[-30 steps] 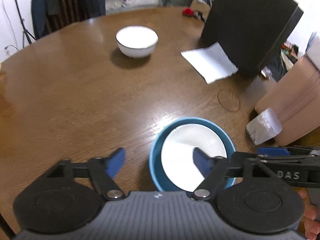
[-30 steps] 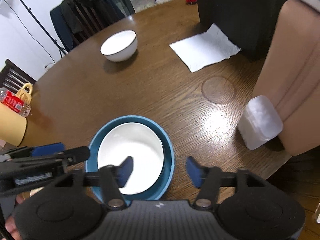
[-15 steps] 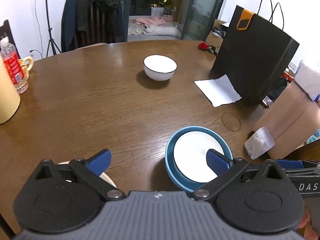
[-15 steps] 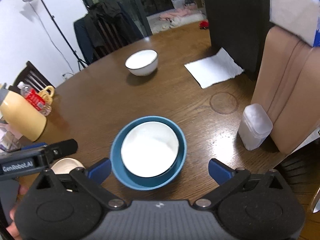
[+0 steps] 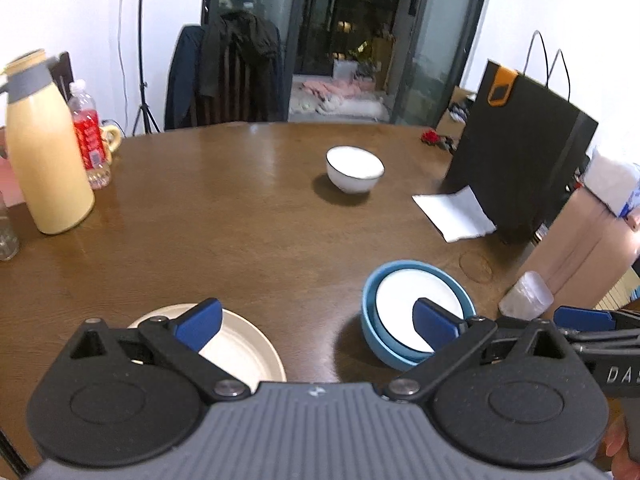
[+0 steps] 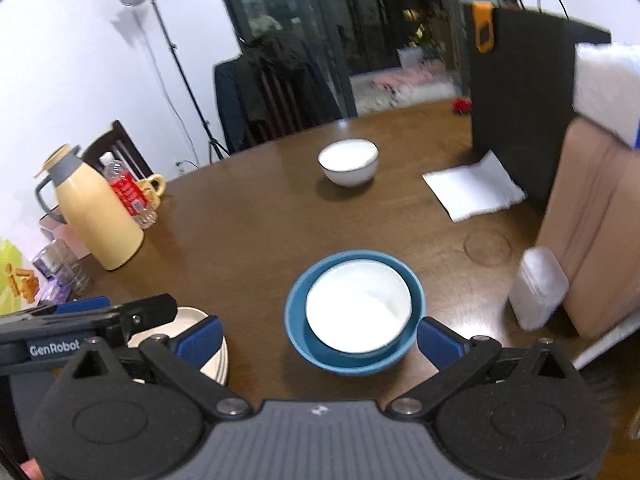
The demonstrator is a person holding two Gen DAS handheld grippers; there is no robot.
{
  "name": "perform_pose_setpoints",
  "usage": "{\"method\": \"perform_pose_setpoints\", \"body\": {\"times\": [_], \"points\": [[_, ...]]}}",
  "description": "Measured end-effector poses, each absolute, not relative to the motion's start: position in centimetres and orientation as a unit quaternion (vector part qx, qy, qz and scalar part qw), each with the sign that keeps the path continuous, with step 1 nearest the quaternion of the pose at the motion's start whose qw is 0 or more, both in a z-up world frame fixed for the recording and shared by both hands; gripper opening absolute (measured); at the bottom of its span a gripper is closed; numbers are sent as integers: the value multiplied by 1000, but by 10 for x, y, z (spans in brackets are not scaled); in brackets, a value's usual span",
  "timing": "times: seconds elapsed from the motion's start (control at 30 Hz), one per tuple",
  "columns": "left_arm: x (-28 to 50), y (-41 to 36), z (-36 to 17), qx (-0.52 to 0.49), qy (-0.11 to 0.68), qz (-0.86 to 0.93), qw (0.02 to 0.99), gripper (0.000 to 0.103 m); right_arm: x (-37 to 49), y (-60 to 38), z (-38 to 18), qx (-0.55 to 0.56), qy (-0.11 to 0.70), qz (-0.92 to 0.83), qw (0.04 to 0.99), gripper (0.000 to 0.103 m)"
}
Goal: Organize plates and bowls
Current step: 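Raise both open tools up and away from the nested bowls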
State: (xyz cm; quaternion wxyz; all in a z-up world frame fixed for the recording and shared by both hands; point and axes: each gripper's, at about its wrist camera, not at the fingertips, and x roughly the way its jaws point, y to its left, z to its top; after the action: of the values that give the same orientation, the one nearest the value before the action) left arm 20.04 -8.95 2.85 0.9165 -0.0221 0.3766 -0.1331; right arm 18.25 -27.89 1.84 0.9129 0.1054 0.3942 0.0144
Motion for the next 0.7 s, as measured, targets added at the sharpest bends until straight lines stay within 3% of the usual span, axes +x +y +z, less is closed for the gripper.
{"method": "perform_pose_setpoints", "body": {"times": [0.7], "points": [[231,-10,32,-43,358,-143,922,103,216,-243,36,99,397,-31,912,103]]}}
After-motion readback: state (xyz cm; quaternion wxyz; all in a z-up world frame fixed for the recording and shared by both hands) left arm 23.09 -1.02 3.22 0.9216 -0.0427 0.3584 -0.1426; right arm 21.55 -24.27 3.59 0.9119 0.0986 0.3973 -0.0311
